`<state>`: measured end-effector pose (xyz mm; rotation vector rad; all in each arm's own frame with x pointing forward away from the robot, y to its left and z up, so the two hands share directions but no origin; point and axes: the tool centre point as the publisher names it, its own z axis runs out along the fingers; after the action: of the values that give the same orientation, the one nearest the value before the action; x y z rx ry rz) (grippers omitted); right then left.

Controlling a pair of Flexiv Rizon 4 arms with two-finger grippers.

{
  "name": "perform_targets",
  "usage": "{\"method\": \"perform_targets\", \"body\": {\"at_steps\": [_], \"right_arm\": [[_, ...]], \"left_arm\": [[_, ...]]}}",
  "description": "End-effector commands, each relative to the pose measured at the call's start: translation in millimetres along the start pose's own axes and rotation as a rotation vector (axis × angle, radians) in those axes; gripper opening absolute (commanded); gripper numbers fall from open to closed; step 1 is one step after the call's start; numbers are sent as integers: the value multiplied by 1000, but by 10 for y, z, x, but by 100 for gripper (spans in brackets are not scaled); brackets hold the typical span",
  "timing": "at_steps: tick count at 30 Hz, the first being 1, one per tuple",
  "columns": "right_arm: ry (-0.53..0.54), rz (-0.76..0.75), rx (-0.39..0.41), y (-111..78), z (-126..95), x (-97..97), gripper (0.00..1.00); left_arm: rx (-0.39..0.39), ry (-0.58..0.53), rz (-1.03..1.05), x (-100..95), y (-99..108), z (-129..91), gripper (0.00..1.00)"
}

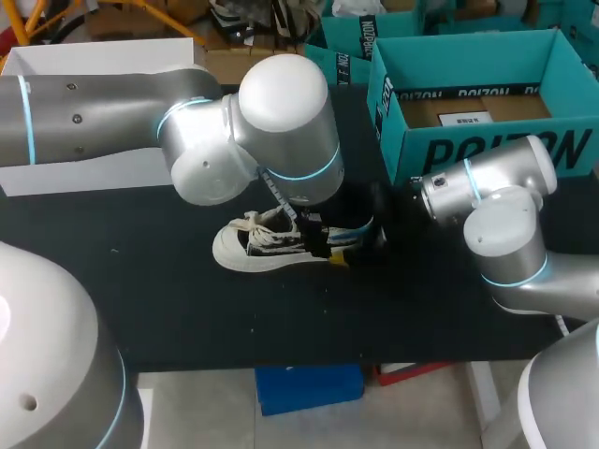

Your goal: Take the shoe out of the shoebox, open the shoe tongue, remove and reinsert the insole, then place the shoe into the shoebox

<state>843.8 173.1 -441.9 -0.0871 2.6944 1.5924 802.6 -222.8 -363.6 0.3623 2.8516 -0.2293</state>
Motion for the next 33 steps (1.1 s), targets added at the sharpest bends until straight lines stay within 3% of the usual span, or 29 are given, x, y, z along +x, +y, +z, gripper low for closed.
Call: {"method": "perform_targets", "body": {"at_steps": [1, 3, 15, 17, 21, 25, 29, 33], "right_arm": [[1, 1, 1, -28, 10, -7, 0], [1, 1, 1, -28, 10, -7, 0], [1, 1, 1, -28, 10, -7, 0], [1, 1, 1, -28, 10, -7, 0], [1, 1, 1, -28, 10, -7, 0], [1, 1, 1, -28, 10, -7, 0], [1, 1, 1, -28, 10, -7, 0], [1, 1, 1, -28, 10, -7, 0]], "left_arm": [[-5, -12, -5, -5, -91, 152, 68], [1, -17, -8, -30, -133, 188, 64], [-1, -45, -56, -188, -195, 231, 60], [-6, -51, -66, -211, -214, 237, 49], [-9, -46, -82, -232, -221, 272, 39], [-16, -43, -108, -248, -199, 292, 12], [-24, -45, -120, -256, -177, 303, 13], [-21, -40, -123, -259, -150, 299, 0]]}}
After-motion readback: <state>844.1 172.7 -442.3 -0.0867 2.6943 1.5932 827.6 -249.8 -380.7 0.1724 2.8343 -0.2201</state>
